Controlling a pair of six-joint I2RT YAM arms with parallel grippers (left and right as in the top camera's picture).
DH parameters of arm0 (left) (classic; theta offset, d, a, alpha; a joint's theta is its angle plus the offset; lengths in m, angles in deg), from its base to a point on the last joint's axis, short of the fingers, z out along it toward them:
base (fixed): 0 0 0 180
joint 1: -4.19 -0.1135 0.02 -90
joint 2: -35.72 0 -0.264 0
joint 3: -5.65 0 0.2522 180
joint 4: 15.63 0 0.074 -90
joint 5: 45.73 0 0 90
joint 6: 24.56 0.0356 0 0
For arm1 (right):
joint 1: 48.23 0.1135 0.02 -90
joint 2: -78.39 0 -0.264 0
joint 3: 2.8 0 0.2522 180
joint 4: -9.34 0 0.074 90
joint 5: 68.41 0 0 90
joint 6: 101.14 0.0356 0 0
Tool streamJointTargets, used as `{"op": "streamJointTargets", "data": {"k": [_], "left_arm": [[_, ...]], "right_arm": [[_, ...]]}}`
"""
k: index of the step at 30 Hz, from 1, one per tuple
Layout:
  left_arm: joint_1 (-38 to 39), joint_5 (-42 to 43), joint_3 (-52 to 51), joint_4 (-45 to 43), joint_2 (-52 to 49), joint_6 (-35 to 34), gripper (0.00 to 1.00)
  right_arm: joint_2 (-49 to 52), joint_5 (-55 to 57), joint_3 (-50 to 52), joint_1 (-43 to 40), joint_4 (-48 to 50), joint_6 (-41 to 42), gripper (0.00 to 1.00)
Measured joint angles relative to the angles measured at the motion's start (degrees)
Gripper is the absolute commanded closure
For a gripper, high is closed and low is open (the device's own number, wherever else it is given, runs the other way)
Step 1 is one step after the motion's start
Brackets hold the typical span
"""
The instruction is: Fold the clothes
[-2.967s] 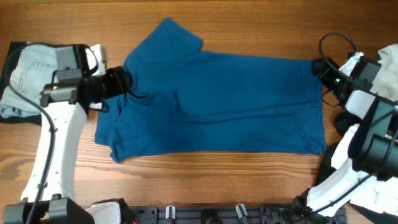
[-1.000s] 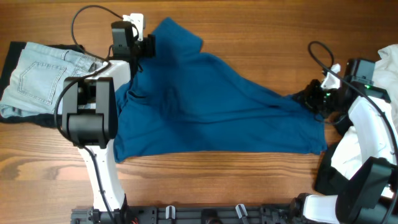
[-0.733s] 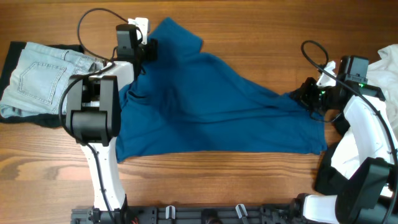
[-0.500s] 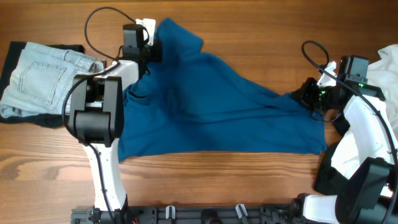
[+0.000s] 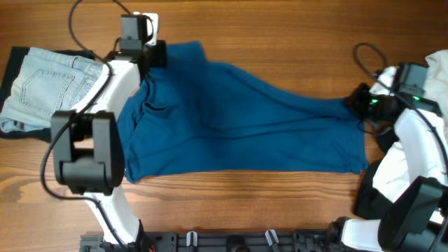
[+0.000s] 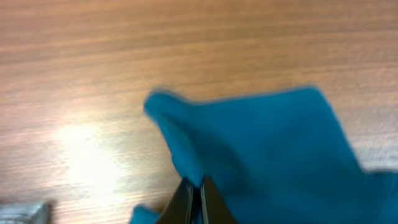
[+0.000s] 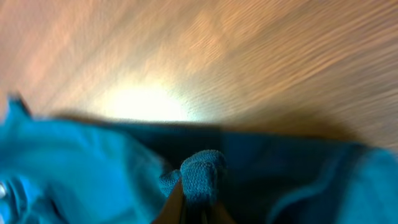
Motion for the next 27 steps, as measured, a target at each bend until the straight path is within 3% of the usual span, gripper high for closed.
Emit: {"op": "streamJointTargets", "data": {"k": [5,10,11,13,14,20,23,27], "left_arm": [[-2.9,-0.9,-0.1,11.4,1.1,-2.0,0.96],[-4.5,-1.0,-0.2,22.4,1.1,-3.5,0.96],[-4.6,-1.1,-0.2,24.3,1.1,-3.6,0.83],[-4.6,-1.1,-0.2,29.4,1.2,-3.9,0.70],[-4.6,-1.1,-0.2,30.1,1.2,-4.1,0.69],[-4.6,-0.2,-0.2,25.5,1.4,-5.1,0.57],[-4.6,2.5,-0.2,18.9,2.1,-5.4,0.58],[-4.5,6.4,-0.2,11.0,2.3,-5.4,0.49]], "right_arm": [[0.0,-3.9,0.0,-6.9,-0.9,-1.5,0.96],[0.0,-5.1,0.0,-8.9,-8.7,-1.9,0.94],[0.0,-4.5,0.0,-8.9,-9.8,-1.9,0.94],[0.0,-3.3,0.0,-8.9,-11.4,-1.8,0.94],[0.0,-2.6,0.0,-8.9,-11.8,-1.8,0.94],[0.0,-0.7,0.0,-8.9,-11.6,-1.9,0.94],[0.0,-0.7,0.0,-8.9,-10.9,-1.9,0.94],[0.0,-0.7,0.0,-8.9,-10.4,-1.9,0.94]]}}
